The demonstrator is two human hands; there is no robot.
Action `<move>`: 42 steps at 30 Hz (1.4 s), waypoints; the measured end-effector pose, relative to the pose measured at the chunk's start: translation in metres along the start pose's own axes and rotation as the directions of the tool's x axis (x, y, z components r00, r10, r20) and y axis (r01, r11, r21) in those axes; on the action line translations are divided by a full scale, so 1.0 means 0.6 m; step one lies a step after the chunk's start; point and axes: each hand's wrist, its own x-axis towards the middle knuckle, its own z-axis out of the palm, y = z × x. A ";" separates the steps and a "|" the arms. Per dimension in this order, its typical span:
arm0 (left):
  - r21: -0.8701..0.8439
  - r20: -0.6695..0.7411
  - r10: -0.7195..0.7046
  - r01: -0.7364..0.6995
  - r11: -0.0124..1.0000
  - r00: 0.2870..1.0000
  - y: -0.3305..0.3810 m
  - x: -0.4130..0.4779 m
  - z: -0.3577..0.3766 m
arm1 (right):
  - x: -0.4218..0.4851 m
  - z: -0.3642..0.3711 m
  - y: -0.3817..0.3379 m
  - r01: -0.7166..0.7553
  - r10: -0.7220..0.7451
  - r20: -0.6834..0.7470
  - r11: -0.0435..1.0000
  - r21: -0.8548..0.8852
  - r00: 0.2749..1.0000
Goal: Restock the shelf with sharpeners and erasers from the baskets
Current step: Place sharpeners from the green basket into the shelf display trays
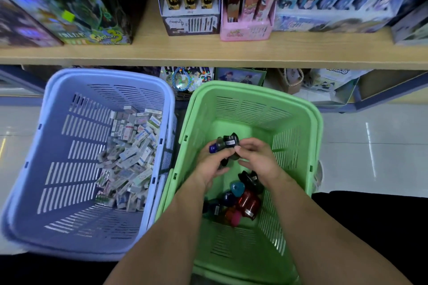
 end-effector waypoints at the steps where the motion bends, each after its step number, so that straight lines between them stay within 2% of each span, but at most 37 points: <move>1: 0.008 -0.006 0.000 0.000 1.000 1.000 0.004 -0.006 0.002 | -0.003 -0.002 -0.004 0.012 -0.012 0.008 0.999 -0.030 1.000; 8: 0.061 -0.159 0.124 -0.115 0.991 0.980 0.019 -0.024 0.006 | -0.020 -0.006 -0.024 0.050 -0.031 0.125 0.987 -0.151 0.992; 13: 0.288 -0.193 0.215 -0.154 0.945 0.957 -0.001 -0.022 0.002 | -0.024 0.000 -0.003 0.002 0.051 0.185 0.962 -0.275 0.981; 17: 0.267 -0.219 0.154 -0.093 0.959 0.963 -0.018 -0.010 -0.004 | -0.021 0.005 0.019 -0.046 0.098 0.172 0.958 -0.283 0.980; 22: 0.280 -0.222 0.098 -0.032 0.960 0.970 -0.037 0.012 -0.010 | -0.010 -0.002 0.049 -0.157 0.170 0.032 0.957 -0.245 0.985; 25: 0.294 -0.257 0.081 -0.002 0.956 0.963 -0.051 0.023 -0.007 | -0.001 -0.002 0.079 -0.203 0.171 -0.115 0.897 -0.392 0.978; 27: 0.351 -0.281 0.106 0.000 0.937 0.954 -0.063 0.030 -0.009 | -0.001 -0.002 0.096 -0.253 0.167 -0.233 0.876 -0.411 0.958; 29: 0.388 -0.271 0.108 0.005 0.922 0.957 -0.076 0.032 -0.013 | -0.012 -0.001 0.109 -0.265 0.141 -0.283 0.844 -0.467 0.949; 32: 0.388 -0.263 0.076 0.034 0.921 0.962 -0.090 0.040 -0.020 | -0.029 0.009 0.125 -0.173 0.061 -0.176 0.650 -0.740 0.982; 33: 0.389 -0.256 0.066 0.040 0.920 0.964 -0.092 0.042 -0.021 | -0.032 0.013 0.131 -0.151 0.056 -0.147 0.604 -0.783 0.987; 37: 0.363 -0.257 0.055 0.044 0.931 0.965 -0.090 0.049 -0.023 | -0.027 0.026 0.138 -0.166 0.089 -0.140 0.578 -0.799 0.986; 40: 0.340 -0.269 0.055 0.041 0.939 0.962 -0.087 0.049 -0.022 | -0.019 0.030 0.134 -0.088 0.057 -0.068 0.582 -0.808 0.996; 42: 0.320 -0.271 0.052 0.039 0.947 0.961 -0.085 0.049 -0.021 | -0.017 0.032 0.130 -0.026 0.052 0.002 0.529 -0.848 0.999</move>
